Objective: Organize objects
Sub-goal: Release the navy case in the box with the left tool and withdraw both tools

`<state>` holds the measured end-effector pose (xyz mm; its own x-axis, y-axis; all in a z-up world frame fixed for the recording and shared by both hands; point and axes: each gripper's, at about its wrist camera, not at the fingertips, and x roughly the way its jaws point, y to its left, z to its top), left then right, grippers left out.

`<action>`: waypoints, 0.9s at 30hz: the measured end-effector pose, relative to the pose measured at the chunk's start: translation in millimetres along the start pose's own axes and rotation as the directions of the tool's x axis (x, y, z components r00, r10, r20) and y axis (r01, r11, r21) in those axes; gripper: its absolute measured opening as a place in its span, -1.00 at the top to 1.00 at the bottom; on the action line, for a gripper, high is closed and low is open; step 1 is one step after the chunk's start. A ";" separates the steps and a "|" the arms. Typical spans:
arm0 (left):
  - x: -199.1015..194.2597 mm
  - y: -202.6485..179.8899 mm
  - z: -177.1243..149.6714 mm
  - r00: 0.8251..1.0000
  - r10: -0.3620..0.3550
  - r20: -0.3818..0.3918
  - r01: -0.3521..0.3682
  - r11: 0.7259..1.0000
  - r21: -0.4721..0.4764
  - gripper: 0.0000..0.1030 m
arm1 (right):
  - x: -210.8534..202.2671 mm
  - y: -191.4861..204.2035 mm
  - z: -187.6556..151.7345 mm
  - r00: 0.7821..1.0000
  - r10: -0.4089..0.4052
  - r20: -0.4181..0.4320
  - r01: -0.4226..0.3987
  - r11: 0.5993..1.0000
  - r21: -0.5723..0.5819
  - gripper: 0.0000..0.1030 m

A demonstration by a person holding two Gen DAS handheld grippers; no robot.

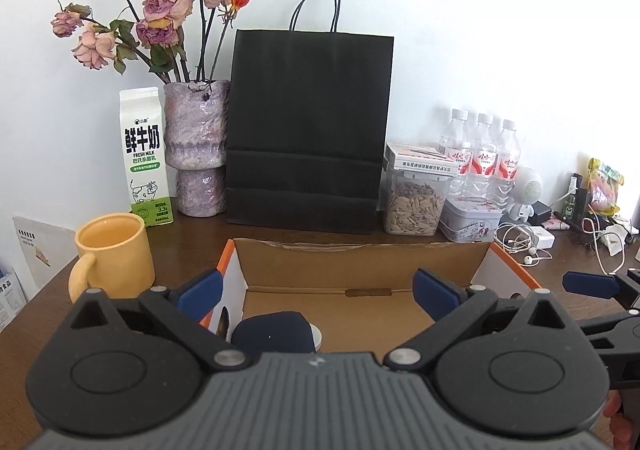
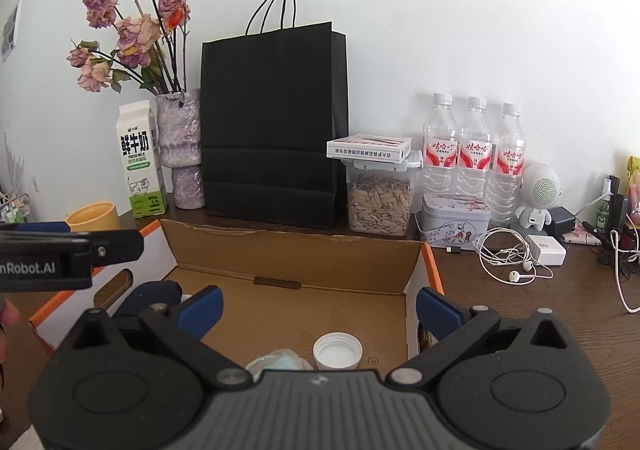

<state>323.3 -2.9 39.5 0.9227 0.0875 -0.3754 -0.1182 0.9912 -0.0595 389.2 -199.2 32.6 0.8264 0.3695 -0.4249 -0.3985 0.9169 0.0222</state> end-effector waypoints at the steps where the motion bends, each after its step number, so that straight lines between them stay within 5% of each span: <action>1: -4.1 0.6 0.4 1.000 -0.001 0.006 0.001 1.000 -0.001 -1.00 | -2.7 0.5 -0.1 1.000 -0.002 0.004 0.002 1.000 0.000 -1.00; 27: -118.0 24.6 -44.8 0.999 -0.051 0.014 0.051 0.999 0.013 -1.00 | -123.5 12.7 -62.4 0.998 -0.067 0.009 0.066 0.997 0.036 -1.00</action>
<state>195.0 6.8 40.8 0.9327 0.0378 -0.3587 -0.0660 0.9956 -0.0665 257.4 -242.6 28.9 0.8545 0.3088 -0.4177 -0.3282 0.9442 0.0268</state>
